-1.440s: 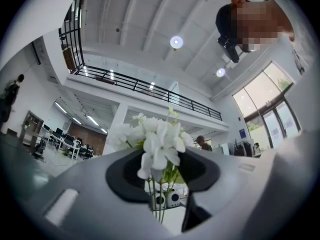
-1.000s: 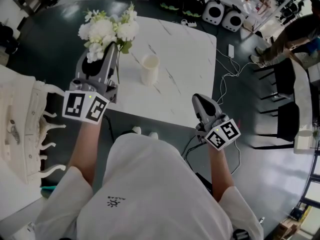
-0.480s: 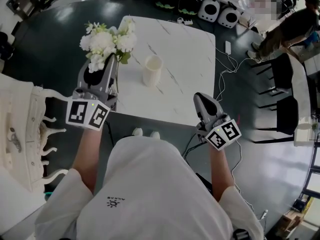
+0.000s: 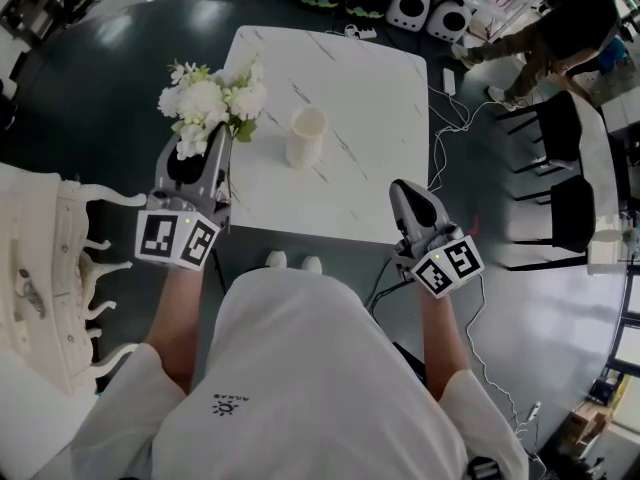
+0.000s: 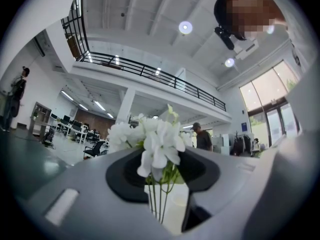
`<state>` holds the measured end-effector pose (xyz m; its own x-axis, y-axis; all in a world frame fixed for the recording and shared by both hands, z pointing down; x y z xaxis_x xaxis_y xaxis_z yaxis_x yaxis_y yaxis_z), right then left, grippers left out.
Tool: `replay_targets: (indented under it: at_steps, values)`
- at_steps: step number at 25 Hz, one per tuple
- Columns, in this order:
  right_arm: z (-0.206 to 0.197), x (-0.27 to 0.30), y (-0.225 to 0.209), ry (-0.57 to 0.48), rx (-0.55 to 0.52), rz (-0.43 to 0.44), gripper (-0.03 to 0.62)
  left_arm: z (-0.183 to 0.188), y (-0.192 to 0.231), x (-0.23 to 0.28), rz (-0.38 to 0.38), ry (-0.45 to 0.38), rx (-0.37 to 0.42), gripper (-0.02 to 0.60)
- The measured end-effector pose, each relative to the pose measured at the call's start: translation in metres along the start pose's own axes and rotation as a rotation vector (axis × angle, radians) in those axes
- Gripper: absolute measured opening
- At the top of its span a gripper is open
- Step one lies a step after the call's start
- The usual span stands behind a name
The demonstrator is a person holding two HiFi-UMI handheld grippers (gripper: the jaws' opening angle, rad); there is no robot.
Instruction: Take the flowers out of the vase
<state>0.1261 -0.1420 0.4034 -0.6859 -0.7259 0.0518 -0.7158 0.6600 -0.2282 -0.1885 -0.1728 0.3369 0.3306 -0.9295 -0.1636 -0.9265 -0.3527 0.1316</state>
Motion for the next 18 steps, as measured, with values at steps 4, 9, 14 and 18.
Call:
replay_targets:
  at_steps: [4,9,14,18]
  values:
    - [0.001,0.003,0.002,0.005,0.002,-0.007,0.0,-0.006,0.004,0.0,-0.004,0.02,0.0,0.156]
    - [0.005,0.005,0.007,0.009,0.001,-0.014,0.0,-0.008,0.006,-0.001,-0.016,0.038,-0.004,0.156]
    - [0.005,0.007,0.011,0.013,0.001,-0.014,0.0,-0.007,0.006,-0.001,-0.026,0.043,-0.012,0.156]
    - [0.004,0.008,0.014,0.016,0.001,-0.012,0.0,-0.009,0.005,-0.003,-0.03,0.051,-0.018,0.156]
Point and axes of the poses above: the fingertips, and each gripper's own axes: x forward along the fingers, y to its left, z out of its top, the point moved 2 cm from there along -x, backward along the fingers, and after that the axes turned 1 degree about -y, right-handed, at the moved point
